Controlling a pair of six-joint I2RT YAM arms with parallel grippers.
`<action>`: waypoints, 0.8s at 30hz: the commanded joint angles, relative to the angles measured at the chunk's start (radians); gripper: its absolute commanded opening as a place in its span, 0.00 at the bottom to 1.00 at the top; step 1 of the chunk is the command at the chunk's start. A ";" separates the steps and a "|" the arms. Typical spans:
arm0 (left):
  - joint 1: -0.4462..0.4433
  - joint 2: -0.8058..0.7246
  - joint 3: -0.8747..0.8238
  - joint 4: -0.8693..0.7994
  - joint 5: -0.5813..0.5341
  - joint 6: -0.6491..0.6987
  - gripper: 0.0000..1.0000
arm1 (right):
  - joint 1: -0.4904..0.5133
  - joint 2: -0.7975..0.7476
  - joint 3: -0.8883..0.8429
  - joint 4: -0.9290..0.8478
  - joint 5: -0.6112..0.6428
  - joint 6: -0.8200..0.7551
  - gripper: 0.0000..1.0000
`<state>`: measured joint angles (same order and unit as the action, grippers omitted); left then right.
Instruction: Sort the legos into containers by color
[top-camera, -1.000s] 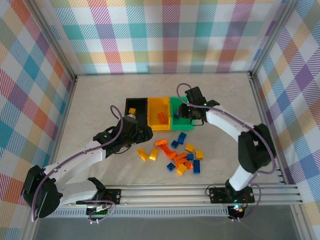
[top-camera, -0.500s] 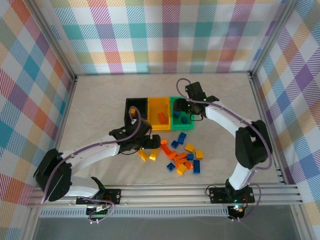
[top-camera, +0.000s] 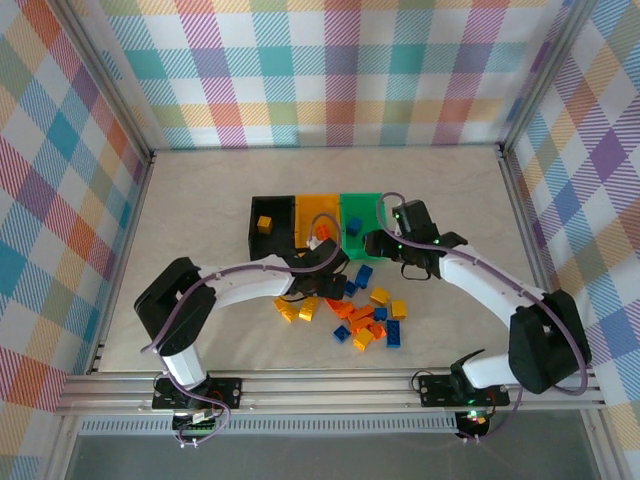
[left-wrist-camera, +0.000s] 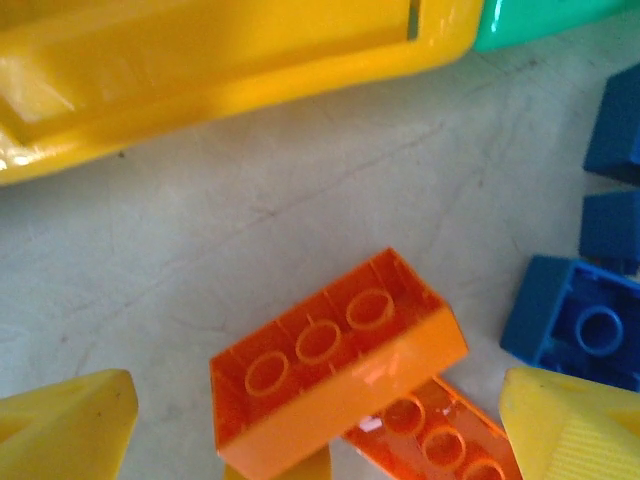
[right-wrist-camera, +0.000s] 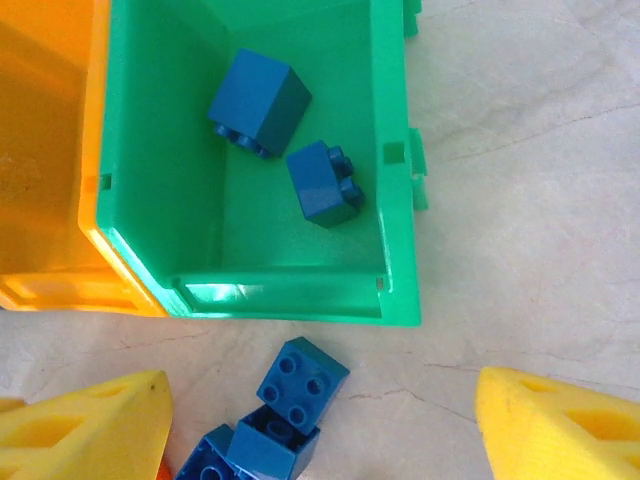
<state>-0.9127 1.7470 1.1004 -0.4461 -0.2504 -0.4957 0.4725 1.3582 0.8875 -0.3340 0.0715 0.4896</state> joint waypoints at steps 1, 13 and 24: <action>-0.011 0.038 0.036 -0.040 -0.089 0.042 0.93 | -0.001 -0.044 -0.014 0.023 0.017 0.009 0.80; -0.012 0.105 0.040 0.005 -0.073 0.088 0.63 | -0.008 -0.075 -0.040 0.034 0.019 0.014 0.80; -0.021 0.067 0.011 0.008 -0.052 0.071 0.40 | -0.011 -0.080 -0.049 0.044 0.016 0.021 0.79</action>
<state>-0.9154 1.8446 1.1282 -0.4385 -0.3080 -0.4217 0.4694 1.2984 0.8501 -0.3077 0.0784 0.4934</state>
